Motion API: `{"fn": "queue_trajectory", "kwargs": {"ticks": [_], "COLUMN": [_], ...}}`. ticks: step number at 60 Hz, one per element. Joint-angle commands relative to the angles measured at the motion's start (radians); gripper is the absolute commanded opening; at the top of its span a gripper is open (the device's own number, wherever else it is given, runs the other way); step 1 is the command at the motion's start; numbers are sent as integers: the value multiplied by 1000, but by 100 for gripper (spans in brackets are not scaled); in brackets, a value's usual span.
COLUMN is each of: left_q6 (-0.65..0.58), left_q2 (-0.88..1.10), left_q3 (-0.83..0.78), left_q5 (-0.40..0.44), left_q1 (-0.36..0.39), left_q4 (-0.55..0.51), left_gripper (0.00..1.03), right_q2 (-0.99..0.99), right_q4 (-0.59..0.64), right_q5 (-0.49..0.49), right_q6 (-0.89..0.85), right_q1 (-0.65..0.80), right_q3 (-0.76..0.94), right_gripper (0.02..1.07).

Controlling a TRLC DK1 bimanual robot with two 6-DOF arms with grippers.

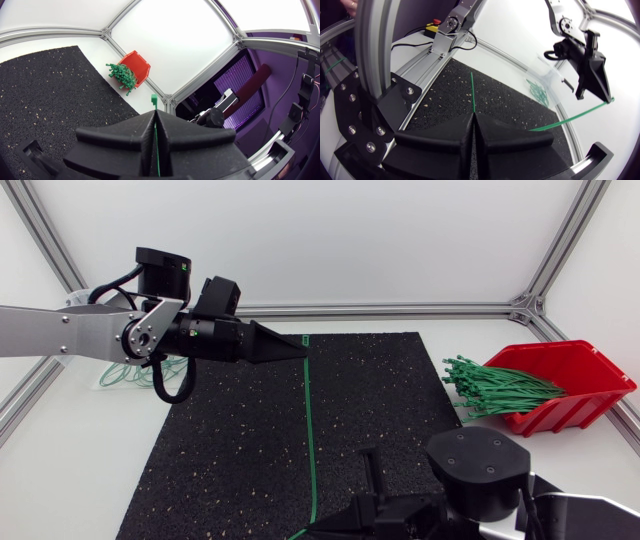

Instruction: Take a green cable tie from the red box, thread the tail through the head to close it, then place it in the transparent bin on the left.

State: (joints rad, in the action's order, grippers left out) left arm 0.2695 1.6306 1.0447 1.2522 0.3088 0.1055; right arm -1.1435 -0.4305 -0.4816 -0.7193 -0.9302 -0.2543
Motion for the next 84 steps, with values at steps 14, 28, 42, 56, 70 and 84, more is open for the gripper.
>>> {"fn": "queue_trajectory", "kwargs": {"ticks": [14,28,42,56,70,84], "left_q6": [17,13,8,14,91,183], "left_q2": [-2,-12,-46,-163,-281,-353], "left_q3": [6,-6,-38,-126,-218,-278], "left_q5": [-2,-2,-5,-74,-142,-178], "left_q1": [4,12,30,82,141,154], "left_q4": [19,23,43,102,207,316], "left_gripper": [4,4,4,4,4,4], "right_q2": [126,208,226,218,218,195], "right_q4": [289,420,529,598,624,644], "right_q5": [5,-12,-134,-311,-408,-445], "right_q6": [310,563,813,1138,1451,1709], "right_q1": [-13,-39,-27,74,145,137], "right_q3": [-128,-214,-336,-439,-510,-616], "right_gripper": [7,7,7,8,8,8]}}
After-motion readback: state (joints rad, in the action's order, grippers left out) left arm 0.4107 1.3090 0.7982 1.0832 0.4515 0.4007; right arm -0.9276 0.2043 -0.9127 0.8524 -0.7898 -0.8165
